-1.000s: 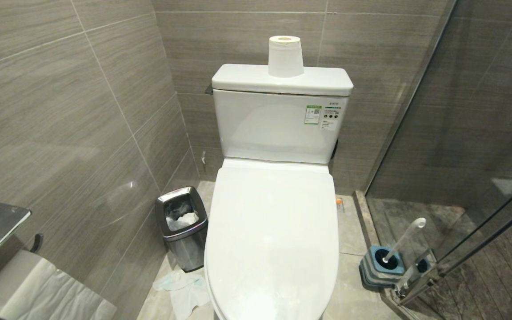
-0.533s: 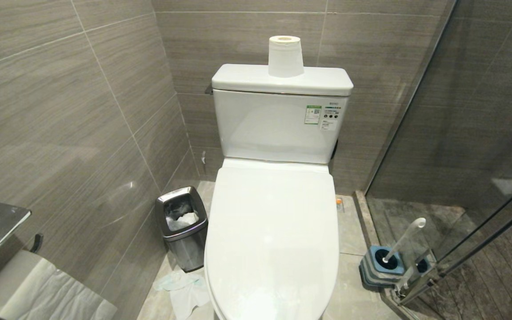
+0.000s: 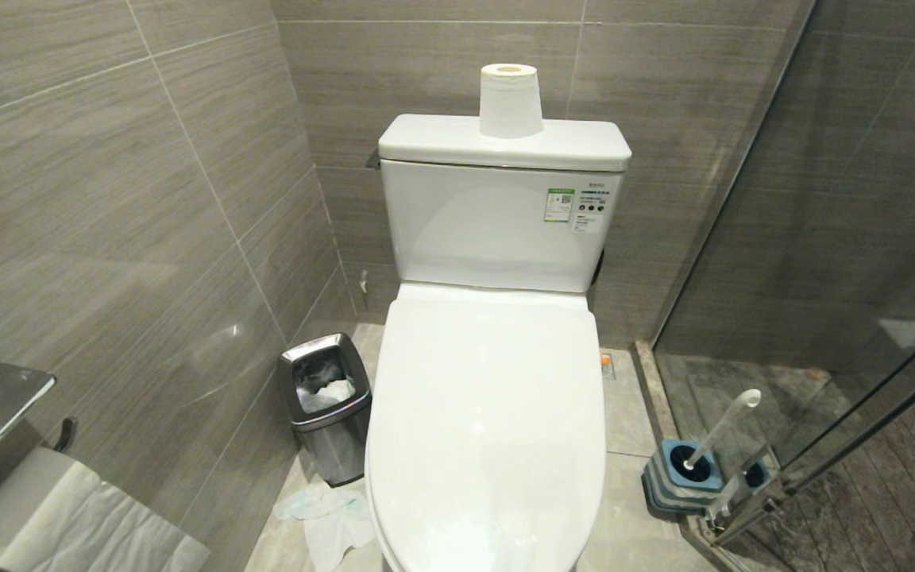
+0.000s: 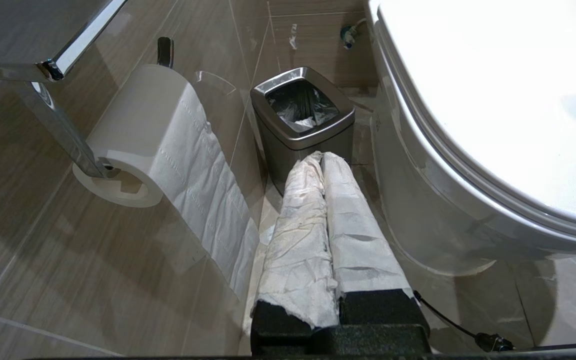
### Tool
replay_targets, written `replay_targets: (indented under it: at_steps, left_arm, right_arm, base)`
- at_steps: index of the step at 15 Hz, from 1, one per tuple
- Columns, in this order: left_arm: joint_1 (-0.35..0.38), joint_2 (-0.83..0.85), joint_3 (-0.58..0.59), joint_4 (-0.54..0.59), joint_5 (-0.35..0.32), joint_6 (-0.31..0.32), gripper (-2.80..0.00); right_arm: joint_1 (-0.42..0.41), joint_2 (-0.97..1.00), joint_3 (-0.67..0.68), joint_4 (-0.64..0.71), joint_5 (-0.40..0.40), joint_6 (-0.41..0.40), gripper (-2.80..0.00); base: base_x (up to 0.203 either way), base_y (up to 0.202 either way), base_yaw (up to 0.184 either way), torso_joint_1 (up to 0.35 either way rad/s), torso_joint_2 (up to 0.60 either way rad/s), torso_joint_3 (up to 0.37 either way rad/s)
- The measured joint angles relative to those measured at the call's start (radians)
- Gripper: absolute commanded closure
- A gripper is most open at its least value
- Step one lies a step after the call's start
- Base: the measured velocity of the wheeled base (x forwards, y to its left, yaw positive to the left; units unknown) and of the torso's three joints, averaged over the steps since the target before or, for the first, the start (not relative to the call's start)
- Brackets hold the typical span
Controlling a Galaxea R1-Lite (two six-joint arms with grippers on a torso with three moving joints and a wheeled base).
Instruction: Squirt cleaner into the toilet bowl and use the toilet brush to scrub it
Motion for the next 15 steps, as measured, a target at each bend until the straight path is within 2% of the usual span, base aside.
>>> replay_targets:
  at_steps: [15]
  left_arm:
    - [0.000,0.000,0.000,0.000,0.000,0.000,0.00]
  right_arm:
    - [0.000,0.000,0.000,0.000,0.000,-0.002,0.00]
  base:
    - [0.000,0.000,0.000,0.000,0.00,0.000]
